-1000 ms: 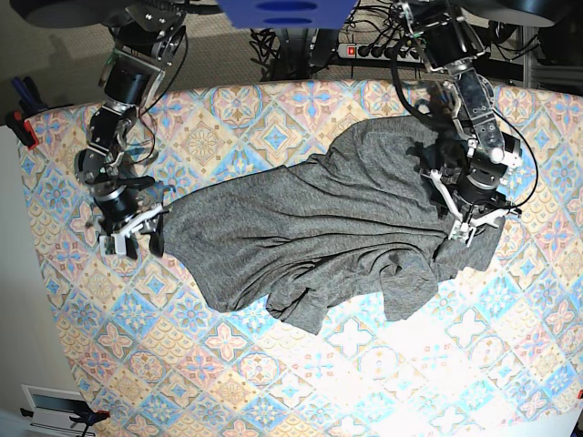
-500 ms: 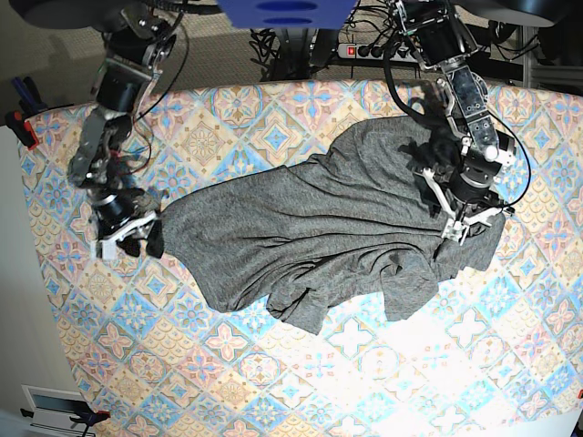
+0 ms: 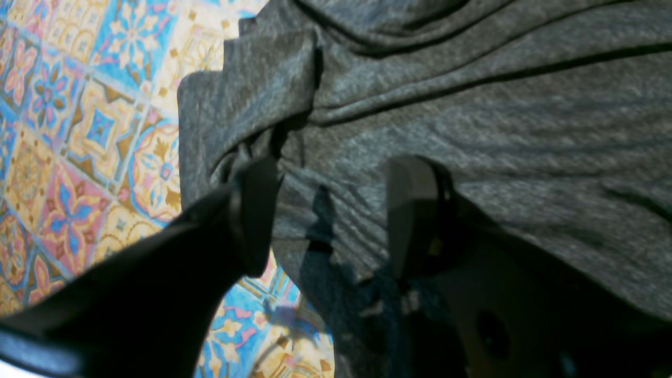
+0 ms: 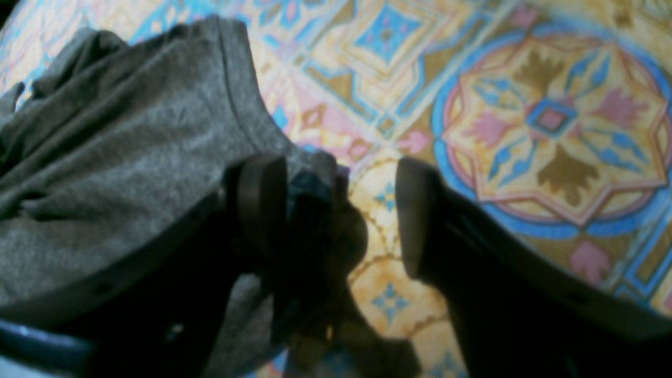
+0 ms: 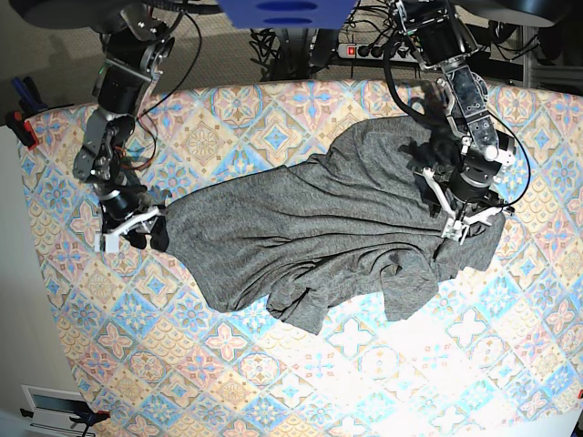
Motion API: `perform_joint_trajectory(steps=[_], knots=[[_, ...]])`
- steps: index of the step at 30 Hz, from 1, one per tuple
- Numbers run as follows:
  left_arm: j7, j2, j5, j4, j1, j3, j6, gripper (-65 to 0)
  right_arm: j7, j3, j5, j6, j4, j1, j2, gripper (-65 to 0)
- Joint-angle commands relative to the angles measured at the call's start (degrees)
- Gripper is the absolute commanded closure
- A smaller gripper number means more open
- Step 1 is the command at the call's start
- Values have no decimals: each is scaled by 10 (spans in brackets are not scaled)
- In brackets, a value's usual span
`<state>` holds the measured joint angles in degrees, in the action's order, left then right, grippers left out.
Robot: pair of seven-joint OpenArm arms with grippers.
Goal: Layout the t-shirt on the table in an organized manner, then fold the t-shirt properly
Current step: 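Stretch the grey shirt apart with both grippers, spreading it flat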
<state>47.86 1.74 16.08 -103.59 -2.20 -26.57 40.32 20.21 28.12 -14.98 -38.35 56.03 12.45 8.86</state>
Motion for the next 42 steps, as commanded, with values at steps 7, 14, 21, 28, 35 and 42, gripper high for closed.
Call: perform_joint_trajectory(steps=[7,14,21,28,35,42], knots=[[-10,2,-6,-12,10,0,-3,-329,-10,-78,-7,-5,21,-33,5,-323],[-10,2,-6,-12,11,0,-3,-329,-10,-118,-8,-5,97,-66,3,-323],[-11,3,-6,-11,8,0,-3,-329,-7,-116,-7,-5,97,-64,3,-186],[-11,3,-2,-10,-15,41,-3,-329,-11,-114,-7,34,83,-33,7,0],[-11,3,-1,-11,-69,128,-3,-327,-12,-6,-6,74,63,-7,8,0],[-11,3,-1,-11,-88,151,-3,-327,-13,121,-5,75,62,-11,8,0]])
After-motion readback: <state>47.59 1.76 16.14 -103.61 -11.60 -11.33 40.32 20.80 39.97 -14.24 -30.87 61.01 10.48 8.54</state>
